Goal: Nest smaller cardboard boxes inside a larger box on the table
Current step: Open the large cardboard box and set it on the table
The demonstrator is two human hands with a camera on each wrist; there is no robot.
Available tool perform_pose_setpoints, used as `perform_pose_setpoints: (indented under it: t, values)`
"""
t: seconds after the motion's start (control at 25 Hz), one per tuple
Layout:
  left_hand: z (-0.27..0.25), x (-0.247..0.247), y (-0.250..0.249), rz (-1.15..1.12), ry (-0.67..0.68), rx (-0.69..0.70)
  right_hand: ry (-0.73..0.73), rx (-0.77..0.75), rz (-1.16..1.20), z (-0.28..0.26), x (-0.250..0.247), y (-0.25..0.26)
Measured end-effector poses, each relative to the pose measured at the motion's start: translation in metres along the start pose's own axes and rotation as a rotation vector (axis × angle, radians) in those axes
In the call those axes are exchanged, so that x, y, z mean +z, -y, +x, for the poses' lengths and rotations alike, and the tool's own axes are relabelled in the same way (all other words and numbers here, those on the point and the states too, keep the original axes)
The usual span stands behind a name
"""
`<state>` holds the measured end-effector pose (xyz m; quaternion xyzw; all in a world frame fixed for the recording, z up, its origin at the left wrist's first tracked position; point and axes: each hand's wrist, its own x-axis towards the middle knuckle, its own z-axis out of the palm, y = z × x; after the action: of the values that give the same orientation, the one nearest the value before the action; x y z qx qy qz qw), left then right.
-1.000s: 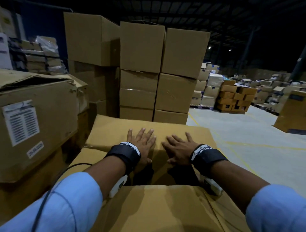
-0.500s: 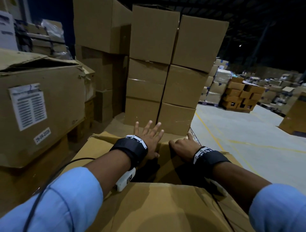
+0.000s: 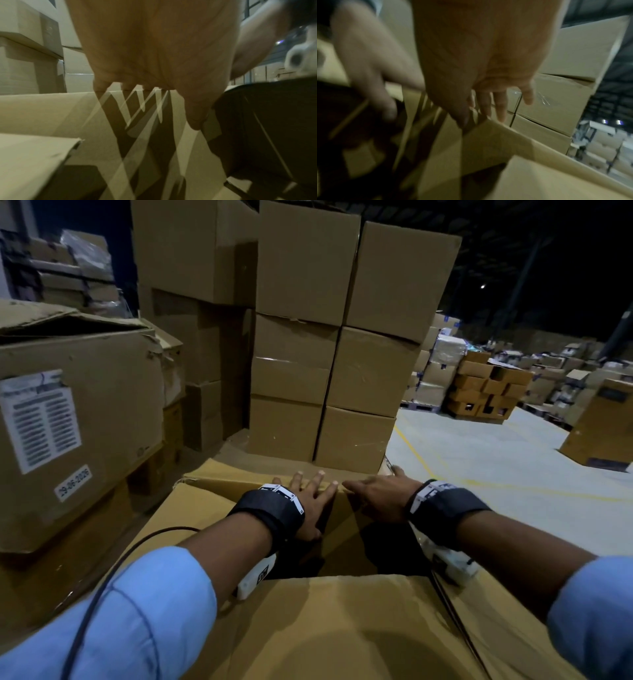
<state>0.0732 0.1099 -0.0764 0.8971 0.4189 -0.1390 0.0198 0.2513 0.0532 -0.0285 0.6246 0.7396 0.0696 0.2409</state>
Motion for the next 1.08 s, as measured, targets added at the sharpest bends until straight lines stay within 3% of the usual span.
perform_pose_setpoints:
  t: [0.2,0.44,0.6,0.8,1.08]
  values:
    - [0.000,-0.001,-0.012,0.113,-0.111,0.093,0.136,-0.039,-0.103,-0.052,-0.002,0.000]
    - [-0.007,-0.013,-0.028,0.263,-0.137,0.170,0.336,-0.027,-0.224,-0.113,-0.003,0.010]
    - [-0.018,-0.030,-0.047,0.413,-0.218,0.230,0.249,0.108,-0.357,-0.142,-0.026,0.014]
    - [-0.025,-0.042,-0.073,0.378,-0.309,0.311,0.212,0.241,-0.599,-0.171,-0.043,0.004]
    - [-0.035,-0.052,-0.087,0.382,-0.268,0.312,0.252,0.280,-0.643,-0.205,-0.040,-0.010]
